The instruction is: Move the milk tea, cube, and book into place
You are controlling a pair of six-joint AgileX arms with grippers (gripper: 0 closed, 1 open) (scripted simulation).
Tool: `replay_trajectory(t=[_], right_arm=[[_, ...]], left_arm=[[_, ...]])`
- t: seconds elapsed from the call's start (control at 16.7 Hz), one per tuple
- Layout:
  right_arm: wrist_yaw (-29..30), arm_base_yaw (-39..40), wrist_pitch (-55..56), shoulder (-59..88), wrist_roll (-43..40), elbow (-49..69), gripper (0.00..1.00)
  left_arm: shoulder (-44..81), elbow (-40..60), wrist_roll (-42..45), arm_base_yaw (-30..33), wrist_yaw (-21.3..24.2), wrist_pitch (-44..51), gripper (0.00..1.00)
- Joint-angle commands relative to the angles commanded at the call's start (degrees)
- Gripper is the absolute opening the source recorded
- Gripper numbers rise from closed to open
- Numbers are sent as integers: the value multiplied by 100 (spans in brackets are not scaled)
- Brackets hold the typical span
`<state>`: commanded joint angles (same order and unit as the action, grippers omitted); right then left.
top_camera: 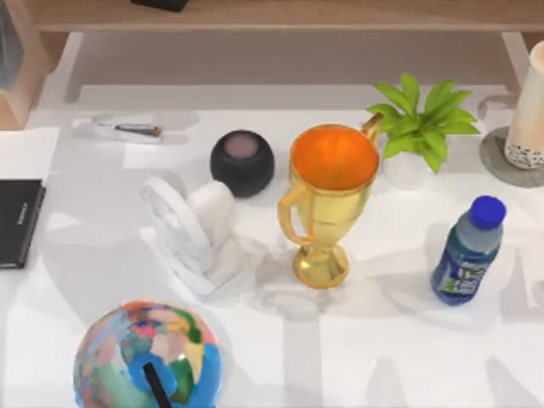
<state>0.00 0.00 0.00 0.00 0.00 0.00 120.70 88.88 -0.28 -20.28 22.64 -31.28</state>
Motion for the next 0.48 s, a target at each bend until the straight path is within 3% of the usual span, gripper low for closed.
replay_trajectory(t=[0.12,0.48], right_arm=[[0,0,0,0,0,0,100],[0,0,0,0,0,0,100]], left_arm=[[0,0,0,0,0,0,2],[0,0,0,0,0,0,0]])
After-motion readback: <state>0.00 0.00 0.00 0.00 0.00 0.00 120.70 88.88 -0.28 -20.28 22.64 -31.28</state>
